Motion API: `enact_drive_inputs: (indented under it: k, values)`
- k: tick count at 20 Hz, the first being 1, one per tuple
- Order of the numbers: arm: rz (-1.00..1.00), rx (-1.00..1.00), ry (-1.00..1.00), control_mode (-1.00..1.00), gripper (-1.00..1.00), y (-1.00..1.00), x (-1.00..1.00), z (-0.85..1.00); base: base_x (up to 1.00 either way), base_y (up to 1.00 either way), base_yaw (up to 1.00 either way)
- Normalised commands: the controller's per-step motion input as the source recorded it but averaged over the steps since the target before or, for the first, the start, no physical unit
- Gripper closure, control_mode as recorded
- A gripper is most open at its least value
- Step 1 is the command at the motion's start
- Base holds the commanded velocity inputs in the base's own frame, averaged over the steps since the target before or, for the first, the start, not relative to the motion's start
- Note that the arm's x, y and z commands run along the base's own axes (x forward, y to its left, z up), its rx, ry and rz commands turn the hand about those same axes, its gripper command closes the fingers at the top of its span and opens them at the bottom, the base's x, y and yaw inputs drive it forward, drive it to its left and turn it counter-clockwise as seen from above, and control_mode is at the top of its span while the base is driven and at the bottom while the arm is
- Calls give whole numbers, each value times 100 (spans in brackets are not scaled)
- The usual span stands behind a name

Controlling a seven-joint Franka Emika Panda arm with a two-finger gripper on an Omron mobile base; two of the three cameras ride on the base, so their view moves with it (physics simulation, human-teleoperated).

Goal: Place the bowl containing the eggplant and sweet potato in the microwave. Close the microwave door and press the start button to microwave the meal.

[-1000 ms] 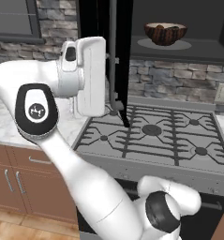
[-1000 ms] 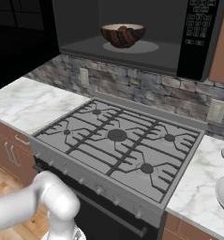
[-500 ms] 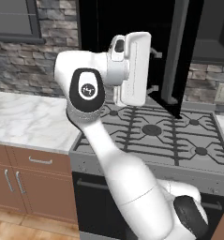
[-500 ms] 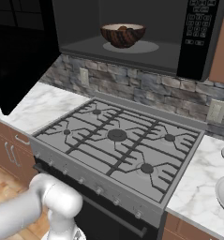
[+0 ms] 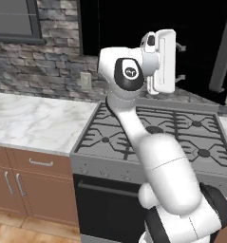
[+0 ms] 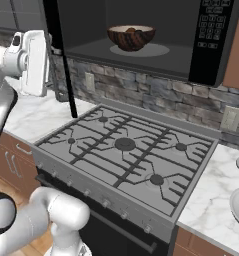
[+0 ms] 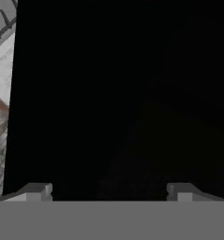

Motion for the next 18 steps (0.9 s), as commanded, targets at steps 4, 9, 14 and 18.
enact_drive_inputs:
  k: [4, 9, 14, 18]
  values:
    - [3, 2, 13, -100, -100, -76, 96, 0, 0, 0, 0]
    - [5, 2, 13, -100, -100, -70, 94, 0, 0, 0, 0]
    - [6, 3, 10, -100, -100, -70, 73, 0, 0, 0, 0]
    - [3, 4, 11, -100, -100, -67, 64, 0, 0, 0, 0]
